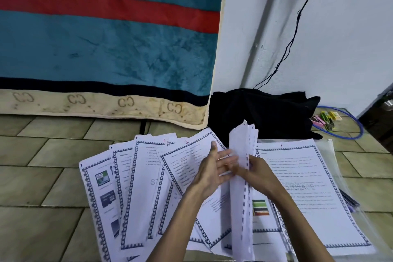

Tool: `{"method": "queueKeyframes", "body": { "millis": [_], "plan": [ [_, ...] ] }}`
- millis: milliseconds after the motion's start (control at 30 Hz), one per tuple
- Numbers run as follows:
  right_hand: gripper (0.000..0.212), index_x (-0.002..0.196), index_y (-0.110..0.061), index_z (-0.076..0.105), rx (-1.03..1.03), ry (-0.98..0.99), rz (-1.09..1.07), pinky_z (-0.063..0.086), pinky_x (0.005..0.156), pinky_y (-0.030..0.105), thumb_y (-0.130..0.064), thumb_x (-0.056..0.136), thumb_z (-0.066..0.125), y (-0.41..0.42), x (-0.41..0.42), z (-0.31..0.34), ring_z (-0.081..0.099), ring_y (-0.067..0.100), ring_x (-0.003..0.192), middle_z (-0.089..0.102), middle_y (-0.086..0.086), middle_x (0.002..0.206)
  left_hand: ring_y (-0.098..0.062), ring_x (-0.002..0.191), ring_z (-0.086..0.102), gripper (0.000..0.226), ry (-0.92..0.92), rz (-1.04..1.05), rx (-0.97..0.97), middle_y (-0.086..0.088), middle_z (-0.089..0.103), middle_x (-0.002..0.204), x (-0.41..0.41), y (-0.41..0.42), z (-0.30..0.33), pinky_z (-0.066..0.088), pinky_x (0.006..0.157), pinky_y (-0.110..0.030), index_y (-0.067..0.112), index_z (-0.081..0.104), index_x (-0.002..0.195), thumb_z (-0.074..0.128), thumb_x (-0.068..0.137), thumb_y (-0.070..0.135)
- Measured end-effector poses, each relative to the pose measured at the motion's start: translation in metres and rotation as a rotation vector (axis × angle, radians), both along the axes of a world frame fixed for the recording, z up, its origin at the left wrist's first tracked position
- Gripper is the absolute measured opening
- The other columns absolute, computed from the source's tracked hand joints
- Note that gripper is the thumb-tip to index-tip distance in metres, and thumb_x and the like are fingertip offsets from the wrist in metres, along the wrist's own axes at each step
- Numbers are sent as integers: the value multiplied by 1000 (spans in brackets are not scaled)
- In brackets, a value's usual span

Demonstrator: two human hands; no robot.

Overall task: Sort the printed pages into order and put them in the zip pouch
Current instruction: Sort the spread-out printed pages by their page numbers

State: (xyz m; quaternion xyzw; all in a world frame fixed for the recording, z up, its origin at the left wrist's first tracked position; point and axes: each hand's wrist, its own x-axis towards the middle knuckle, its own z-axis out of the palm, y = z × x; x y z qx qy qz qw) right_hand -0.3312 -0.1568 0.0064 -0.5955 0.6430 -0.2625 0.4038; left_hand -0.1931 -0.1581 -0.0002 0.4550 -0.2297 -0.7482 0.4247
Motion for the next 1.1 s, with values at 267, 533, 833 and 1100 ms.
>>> {"method": "queueKeyframes", "body": {
  "millis": [267, 533, 833, 1100],
  "plan": [
    [22, 112, -4, 60, -12, 40, 30, 54, 78, 38, -6, 93, 50, -3, 3, -8, 66, 29, 91, 68, 13, 103, -36, 139, 26, 57, -724, 478, 230, -14, 28, 151, 43, 15, -44, 34, 108, -47, 11, 38, 139, 61, 86, 13],
    [22, 111, -2, 57, -2, 16, 43, 52, 63, 29, -1, 91, 47, -5, 12, -13, 64, 30, 81, 66, 19, 102, -32, 108, 60, 29, -857, 380, 113, -16, 65, 118, 60, 12, -46, 46, 85, -32, 5, 59, 108, 63, 86, 24],
    [12, 91, -5, 56, -35, 132, 77, 46, 55, 24, 0, 89, 45, -10, 27, -9, 58, 21, 67, 62, 15, 85, -34, 102, 62, 32, -1150, 546, -186, -23, 67, 110, 97, 22, -20, 46, 84, -34, 0, 66, 113, 52, 94, 22],
    [65, 149, -34, -6, 153, 7, 179, 49, 93, 46, -52, 96, 28, -4, 55, -24, 49, 31, 124, 34, 3, 150, -33, 91, 59, 33, -1130, 608, -243, -20, 65, 99, 147, 39, 46, 44, 78, -36, 6, 64, 113, 46, 97, 28]
  ]
}}
